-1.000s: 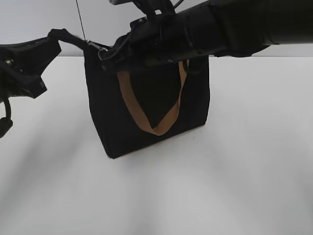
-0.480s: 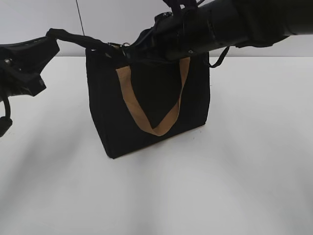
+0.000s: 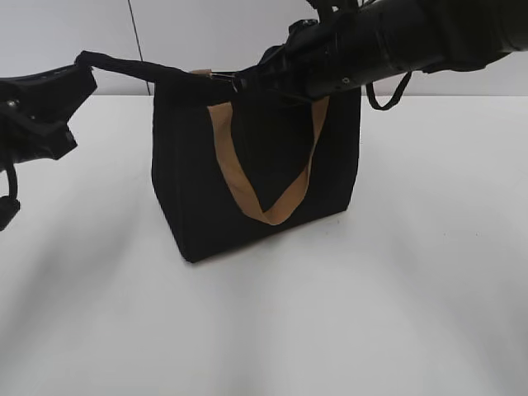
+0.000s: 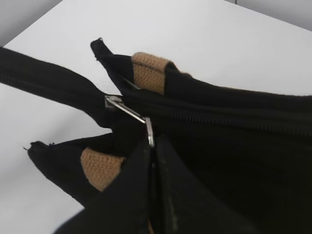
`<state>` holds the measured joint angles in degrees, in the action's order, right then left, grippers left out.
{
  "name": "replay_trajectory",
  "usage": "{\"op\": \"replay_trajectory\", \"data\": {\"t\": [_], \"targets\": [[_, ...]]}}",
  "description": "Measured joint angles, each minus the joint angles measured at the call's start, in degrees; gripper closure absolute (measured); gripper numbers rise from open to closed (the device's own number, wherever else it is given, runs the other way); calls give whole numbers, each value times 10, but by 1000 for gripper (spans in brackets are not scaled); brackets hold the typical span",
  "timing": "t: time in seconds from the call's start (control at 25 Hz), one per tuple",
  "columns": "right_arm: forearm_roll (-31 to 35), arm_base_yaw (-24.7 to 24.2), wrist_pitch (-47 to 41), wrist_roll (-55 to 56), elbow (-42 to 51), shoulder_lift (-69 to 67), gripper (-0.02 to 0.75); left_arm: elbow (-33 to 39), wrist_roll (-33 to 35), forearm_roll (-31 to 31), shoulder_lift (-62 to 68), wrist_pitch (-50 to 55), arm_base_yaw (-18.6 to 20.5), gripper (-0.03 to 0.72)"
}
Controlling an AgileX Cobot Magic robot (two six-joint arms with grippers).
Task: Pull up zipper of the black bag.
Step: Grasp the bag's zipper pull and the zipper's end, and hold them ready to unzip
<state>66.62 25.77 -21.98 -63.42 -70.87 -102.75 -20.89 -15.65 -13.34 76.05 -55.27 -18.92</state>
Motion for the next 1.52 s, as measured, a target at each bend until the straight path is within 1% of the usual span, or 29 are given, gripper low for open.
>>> {"op": "replay_trajectory", "data": {"t": [0.28, 0.56, 0.72, 1.04, 1.12, 1.52], "targets": [[-6, -5, -3, 8, 0, 0, 752, 0, 0, 5, 0, 17, 0, 690], [-18, -5, -5, 21, 0, 3, 752, 0, 0, 26, 0, 39, 0, 690], [-51, -6, -5, 31, -10, 9, 752, 0, 0, 28, 0, 43, 0, 691], [-152, -7, -5, 111, -19, 9, 752, 0, 0, 31, 0, 43, 0, 694], [-169, -7, -5, 128, -19, 9, 752, 0, 0, 33, 0, 43, 0, 694], [-183, -8, -8, 145, -24, 19, 752, 0, 0, 31, 0, 42, 0, 696]]}}
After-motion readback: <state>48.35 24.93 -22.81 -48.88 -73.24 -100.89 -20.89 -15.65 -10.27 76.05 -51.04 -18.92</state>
